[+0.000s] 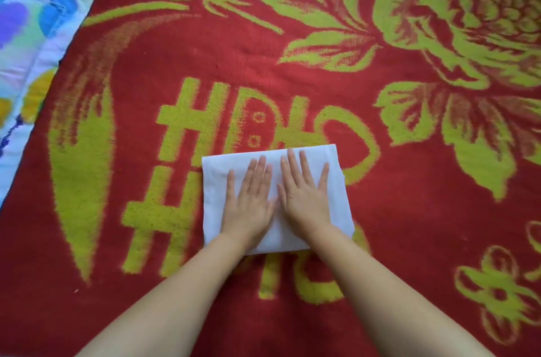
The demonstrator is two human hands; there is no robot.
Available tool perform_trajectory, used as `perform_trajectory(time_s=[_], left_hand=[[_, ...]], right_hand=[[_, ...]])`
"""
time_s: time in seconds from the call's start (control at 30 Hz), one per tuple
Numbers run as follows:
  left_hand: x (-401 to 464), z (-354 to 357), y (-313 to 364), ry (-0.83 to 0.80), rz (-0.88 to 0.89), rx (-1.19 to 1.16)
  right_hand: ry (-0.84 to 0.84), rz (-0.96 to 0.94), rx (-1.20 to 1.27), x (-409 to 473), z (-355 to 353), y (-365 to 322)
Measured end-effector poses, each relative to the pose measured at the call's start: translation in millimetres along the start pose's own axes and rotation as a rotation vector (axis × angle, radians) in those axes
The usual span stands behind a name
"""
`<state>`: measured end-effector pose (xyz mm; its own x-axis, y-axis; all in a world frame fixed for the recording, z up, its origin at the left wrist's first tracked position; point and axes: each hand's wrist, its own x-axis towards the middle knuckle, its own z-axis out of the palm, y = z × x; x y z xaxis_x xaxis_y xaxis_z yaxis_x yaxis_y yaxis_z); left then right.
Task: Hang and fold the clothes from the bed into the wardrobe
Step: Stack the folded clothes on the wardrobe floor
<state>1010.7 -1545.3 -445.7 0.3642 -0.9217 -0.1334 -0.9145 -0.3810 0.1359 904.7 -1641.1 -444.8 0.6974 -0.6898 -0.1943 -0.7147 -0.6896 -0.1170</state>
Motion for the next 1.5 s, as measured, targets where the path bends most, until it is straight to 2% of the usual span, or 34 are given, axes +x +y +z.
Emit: perform_trajectory(time_s=[0.07,0.13,0.27,0.37,0.43,0.53,0.63,0.7,0.8,0.9,0.97,1.1,1.3,1.5], left_hand=[[-13.6,6.1,16.5,-0.071,-0.060,-0.026],[-29.6,18.8,12.4,-0.121,-0.059,-0.018],[-50.5,29.9,-20.8,-0.115,0.031,0.033],[-72.6,27.1,-49.8,-0.143,-0.017,0.016],[-89.5,22.0,-65.6,-0.140,-0.046,0.021],[-109.6,11.5,-63.0,-0.142,0.039,0.056],[-110.7,12.0,-28.0,-0.239,0.176,0.059],[-100.9,16.6,-9.0,-0.256,0.110,0.075],[-74.1,11.7,1.4,-0.230,0.022,0.092],[-54.2,13.6,-6.6,-0.312,-0.019,0.149],[-44.2,7.5,-15.4,-0.378,-0.016,0.147],[-23.6,-41.3,-24.7,-0.478,-0.040,0.077],[-0.6,-178.4,-34.6,-0.355,0.040,0.094],[-26.4,-310.1,-55.2,-0.213,0.114,0.102]], right_hand=[[-0.064,-0.003,0.004,-14.2,5.3,-15.3],[-0.054,-0.004,-0.040,-25.3,11.5,-6.5],[-0.089,-0.047,-0.099,-44.1,14.2,29.0],[-0.170,0.008,-0.153,-61.3,6.1,51.8],[-0.157,0.035,-0.189,-73.5,-5.0,61.9],[-0.109,-0.111,-0.181,-94.8,-10.0,53.0],[-0.187,-0.262,-0.172,-110.6,-5.3,28.5],[-0.231,-0.164,-0.171,-103.3,-4.4,21.1],[-0.199,-0.033,-0.151,-78.4,-2.0,19.7],[-0.334,-0.002,-0.123,-64.9,1.0,26.8],[-0.315,-0.028,-0.100,-56.9,-10.5,26.0],[-0.342,-0.005,-0.036,-42.3,-55.4,15.0],[-0.242,-0.005,-0.115,-30.7,-182.0,-17.1],[-0.135,-0.019,-0.169,-45.9,-306.4,-63.1]])
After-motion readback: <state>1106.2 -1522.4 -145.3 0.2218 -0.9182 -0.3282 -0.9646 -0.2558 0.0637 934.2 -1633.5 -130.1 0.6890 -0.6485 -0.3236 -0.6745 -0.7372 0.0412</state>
